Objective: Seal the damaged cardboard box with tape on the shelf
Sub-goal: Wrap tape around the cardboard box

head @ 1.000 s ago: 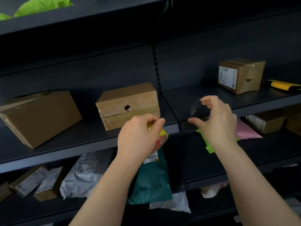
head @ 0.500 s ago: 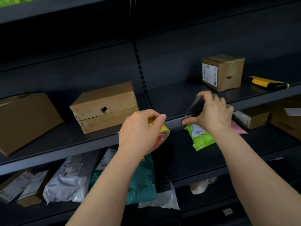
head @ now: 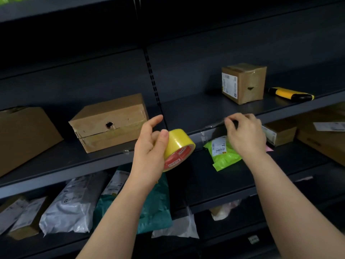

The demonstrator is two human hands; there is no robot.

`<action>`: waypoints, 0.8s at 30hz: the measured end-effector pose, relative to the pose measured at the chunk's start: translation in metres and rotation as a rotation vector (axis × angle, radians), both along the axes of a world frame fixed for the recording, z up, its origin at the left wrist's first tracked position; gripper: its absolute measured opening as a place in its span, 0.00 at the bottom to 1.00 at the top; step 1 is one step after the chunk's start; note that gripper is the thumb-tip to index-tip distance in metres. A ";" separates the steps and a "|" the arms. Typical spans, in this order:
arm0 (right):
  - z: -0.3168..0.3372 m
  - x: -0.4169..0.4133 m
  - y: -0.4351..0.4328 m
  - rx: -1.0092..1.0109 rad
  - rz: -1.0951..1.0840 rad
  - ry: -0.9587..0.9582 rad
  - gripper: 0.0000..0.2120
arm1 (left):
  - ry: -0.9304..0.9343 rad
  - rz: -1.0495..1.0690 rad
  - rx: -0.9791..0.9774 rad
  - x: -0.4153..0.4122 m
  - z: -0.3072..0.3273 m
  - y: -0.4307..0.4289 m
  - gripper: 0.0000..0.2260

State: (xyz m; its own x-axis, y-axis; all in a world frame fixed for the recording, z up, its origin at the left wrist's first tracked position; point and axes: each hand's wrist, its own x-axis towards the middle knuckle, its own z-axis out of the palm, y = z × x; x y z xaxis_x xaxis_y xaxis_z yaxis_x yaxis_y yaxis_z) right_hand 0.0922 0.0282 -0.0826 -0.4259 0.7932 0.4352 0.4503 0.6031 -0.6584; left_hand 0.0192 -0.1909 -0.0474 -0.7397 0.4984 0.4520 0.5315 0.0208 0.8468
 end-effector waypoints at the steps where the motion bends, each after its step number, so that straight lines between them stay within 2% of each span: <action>1: -0.001 0.000 0.000 0.003 -0.038 -0.038 0.12 | -0.016 -0.024 0.016 0.000 0.000 0.000 0.14; 3: -0.003 -0.001 -0.003 -0.003 -0.110 -0.104 0.15 | -0.030 -0.067 0.032 0.001 -0.001 0.001 0.15; 6: -0.005 -0.002 -0.010 -0.049 -0.136 -0.182 0.31 | -0.046 -0.110 0.052 0.003 -0.001 0.001 0.15; 8: -0.005 0.002 -0.014 -0.088 -0.123 -0.169 0.37 | -0.057 -0.125 0.056 0.005 -0.002 0.001 0.15; 9: -0.006 0.004 -0.018 -0.076 -0.097 -0.092 0.37 | -0.064 -0.133 0.055 0.006 -0.002 0.000 0.15; 11: -0.006 0.010 -0.033 -0.031 0.074 0.224 0.32 | -0.074 -0.154 0.050 0.006 -0.004 -0.001 0.15; 13: -0.002 0.013 -0.055 -0.160 0.405 0.490 0.24 | -0.081 -0.193 0.050 0.006 -0.006 -0.002 0.15; 14: 0.002 0.015 -0.067 -0.291 0.572 0.533 0.18 | -0.083 -0.216 0.054 0.006 -0.007 -0.003 0.16; 15: 0.007 0.017 -0.078 -0.444 0.712 0.499 0.11 | -0.084 -0.240 0.060 0.006 -0.008 -0.004 0.16; 16: 0.011 0.019 -0.085 -0.595 0.809 0.428 0.12 | -0.083 -0.260 0.064 0.006 -0.008 -0.005 0.16; 18: 0.012 0.018 -0.093 -0.781 0.903 0.339 0.21 | -0.074 -0.295 0.075 0.005 -0.008 -0.008 0.15; 24: 0.004 0.018 -0.092 -0.986 1.100 0.360 0.12 | -0.171 -0.317 0.147 -0.004 -0.014 -0.025 0.18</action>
State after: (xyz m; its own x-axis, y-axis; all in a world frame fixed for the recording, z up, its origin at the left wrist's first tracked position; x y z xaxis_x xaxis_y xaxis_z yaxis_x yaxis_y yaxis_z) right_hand 0.1099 -0.0635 -0.0789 -0.9713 0.1895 0.1439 -0.1834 -0.2112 -0.9601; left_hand 0.0151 -0.2158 -0.0616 -0.6299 0.6536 0.4196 0.3430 -0.2507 0.9053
